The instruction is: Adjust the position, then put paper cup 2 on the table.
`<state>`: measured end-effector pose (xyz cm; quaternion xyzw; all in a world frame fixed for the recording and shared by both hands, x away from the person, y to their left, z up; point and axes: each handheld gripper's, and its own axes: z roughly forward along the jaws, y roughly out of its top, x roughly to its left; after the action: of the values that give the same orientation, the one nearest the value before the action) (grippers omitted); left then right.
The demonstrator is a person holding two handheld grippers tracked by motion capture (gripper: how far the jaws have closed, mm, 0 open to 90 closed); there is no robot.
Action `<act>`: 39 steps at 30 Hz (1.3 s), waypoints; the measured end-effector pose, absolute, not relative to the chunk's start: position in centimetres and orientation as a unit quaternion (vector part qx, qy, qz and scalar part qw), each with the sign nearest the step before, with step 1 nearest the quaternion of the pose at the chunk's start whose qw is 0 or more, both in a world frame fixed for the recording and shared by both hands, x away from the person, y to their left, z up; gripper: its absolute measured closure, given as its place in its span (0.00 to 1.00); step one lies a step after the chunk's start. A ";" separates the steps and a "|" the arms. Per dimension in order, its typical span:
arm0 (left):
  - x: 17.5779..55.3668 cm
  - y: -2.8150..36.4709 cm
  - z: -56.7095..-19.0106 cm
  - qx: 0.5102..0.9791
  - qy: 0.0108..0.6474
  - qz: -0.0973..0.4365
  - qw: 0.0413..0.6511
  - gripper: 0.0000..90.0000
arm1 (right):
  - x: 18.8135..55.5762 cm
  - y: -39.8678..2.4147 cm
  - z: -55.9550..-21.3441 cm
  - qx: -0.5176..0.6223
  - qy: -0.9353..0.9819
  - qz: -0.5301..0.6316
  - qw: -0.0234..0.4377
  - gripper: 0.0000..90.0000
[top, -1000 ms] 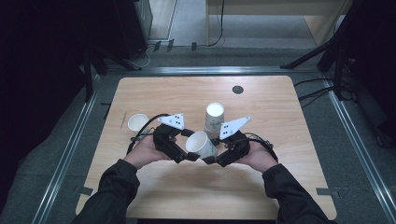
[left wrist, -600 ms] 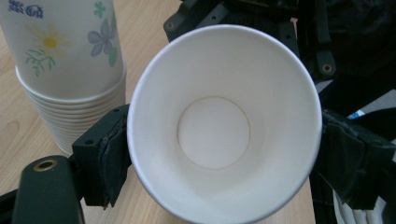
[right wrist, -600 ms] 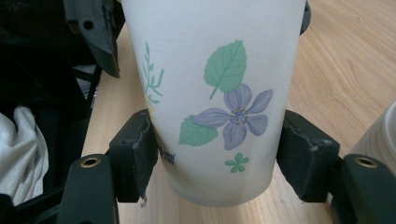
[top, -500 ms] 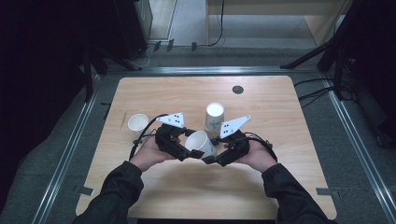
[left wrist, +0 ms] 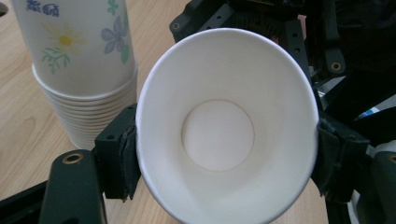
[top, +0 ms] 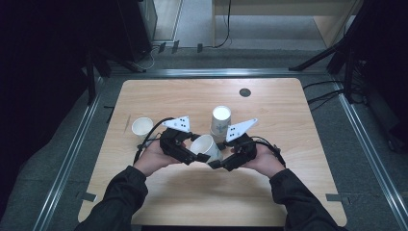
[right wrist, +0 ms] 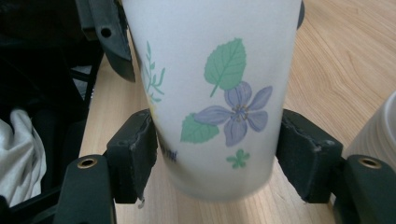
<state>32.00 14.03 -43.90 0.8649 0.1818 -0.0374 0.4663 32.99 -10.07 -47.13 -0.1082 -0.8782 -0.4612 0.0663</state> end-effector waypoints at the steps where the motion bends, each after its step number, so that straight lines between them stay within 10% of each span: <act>1: 32.0 14.1 -43.9 0.863 0.185 -0.036 0.468 0.27 | 33.0 -10.1 -47.2 -0.109 -0.879 -0.459 0.063 0.35; 39: 32.0 16.8 -42.1 0.886 0.197 -0.012 0.420 0.27 | 32.6 -12.0 -47.8 -0.154 -0.889 -0.432 -0.023 0.23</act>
<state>32.02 16.75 -42.10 0.8860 0.1969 -0.0124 0.4196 32.60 -12.01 -47.81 -0.1541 -0.8885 -0.4316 -0.0225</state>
